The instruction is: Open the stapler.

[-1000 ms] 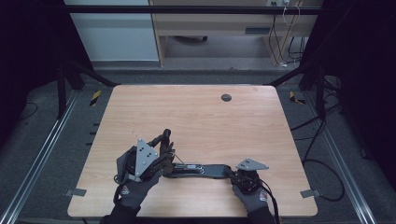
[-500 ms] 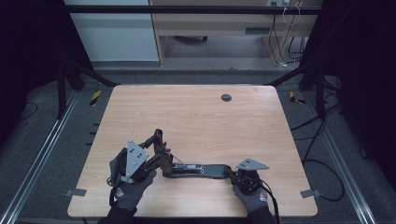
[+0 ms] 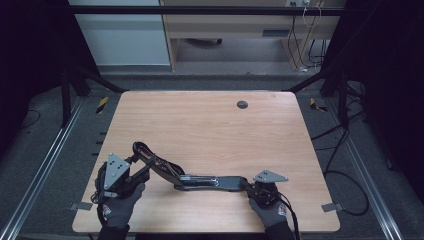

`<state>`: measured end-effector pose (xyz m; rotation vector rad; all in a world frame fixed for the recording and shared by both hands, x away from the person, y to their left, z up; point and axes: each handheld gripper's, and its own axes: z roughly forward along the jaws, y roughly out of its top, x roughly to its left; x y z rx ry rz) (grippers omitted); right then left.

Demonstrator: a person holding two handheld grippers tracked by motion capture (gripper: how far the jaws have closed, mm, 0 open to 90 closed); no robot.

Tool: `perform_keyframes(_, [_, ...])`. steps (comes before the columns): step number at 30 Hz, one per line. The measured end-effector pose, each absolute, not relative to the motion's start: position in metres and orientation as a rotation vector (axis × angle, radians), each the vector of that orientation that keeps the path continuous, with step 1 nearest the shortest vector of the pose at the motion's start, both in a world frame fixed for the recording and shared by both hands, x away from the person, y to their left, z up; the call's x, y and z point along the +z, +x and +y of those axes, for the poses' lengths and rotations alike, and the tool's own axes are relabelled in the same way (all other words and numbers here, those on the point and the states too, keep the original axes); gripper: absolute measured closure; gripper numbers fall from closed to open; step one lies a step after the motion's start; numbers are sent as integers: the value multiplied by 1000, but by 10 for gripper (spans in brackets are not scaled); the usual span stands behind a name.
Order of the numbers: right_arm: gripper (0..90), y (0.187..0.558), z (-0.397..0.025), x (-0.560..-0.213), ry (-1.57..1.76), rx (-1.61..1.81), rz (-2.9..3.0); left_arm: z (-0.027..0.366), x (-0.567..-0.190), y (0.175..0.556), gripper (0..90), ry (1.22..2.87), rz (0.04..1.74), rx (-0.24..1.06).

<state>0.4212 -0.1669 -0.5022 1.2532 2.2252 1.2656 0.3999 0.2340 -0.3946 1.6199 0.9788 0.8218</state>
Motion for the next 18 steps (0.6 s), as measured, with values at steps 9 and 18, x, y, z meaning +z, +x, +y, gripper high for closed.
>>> perform_keyframes(9, [900,421,-167,-502,1263,1273,2228,242,-401,397,542,1593,992,814])
perform_keyframes(18, [900,421,-167,-502,1253,1268,2225,250,-406,394,529,1589,1014,810])
